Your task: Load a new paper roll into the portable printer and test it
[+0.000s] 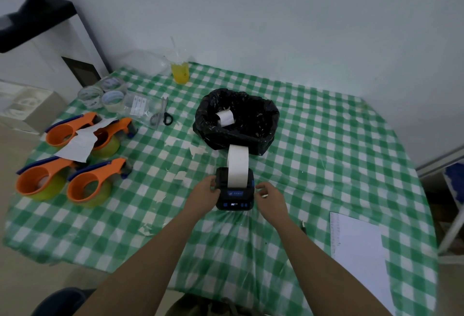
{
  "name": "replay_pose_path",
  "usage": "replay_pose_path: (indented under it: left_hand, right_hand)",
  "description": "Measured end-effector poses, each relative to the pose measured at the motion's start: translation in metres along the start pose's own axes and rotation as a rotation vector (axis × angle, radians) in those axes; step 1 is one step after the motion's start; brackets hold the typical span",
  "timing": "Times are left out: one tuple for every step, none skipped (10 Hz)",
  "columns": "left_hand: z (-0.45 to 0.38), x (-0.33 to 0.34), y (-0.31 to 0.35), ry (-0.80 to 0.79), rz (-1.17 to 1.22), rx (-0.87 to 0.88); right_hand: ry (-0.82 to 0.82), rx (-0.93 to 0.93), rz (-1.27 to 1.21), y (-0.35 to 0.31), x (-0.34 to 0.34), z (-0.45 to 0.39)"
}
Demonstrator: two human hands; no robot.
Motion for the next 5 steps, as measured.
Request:
replay_pose_path:
  left_hand:
    - [0.000,-0.002,0.003,0.017,0.009,0.002]
    - [-0.001,-0.005,0.008,0.022,-0.003,-0.004]
    - [-0.003,-0.008,0.008,0.050,-0.015,-0.007]
    - [-0.004,-0.016,0.014,0.079,-0.016,-0.007]
    - [0.006,-0.020,0.003,0.097,-0.014,-0.002]
  right_hand:
    - [0.010,-0.023,0.009,-0.004,-0.002,0.000]
    - [0.021,-0.035,-0.005,-0.012,-0.006,0.001]
    - [0.032,-0.042,-0.014,-0.013,-0.009,0.001]
    - [0.026,-0.021,-0.045,-0.020,-0.014,0.000]
    - [0.071,-0.049,-0.100,-0.024,-0.022,0.010]
Point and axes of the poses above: each hand's wrist, its own z-axis away from the middle knuckle, its own x-axis out of the palm, y = z × x, the point moved 5 cm from there along -z, towards the middle knuckle, and after that the axes turned 5 degrees about y, right-handed, at the moved point
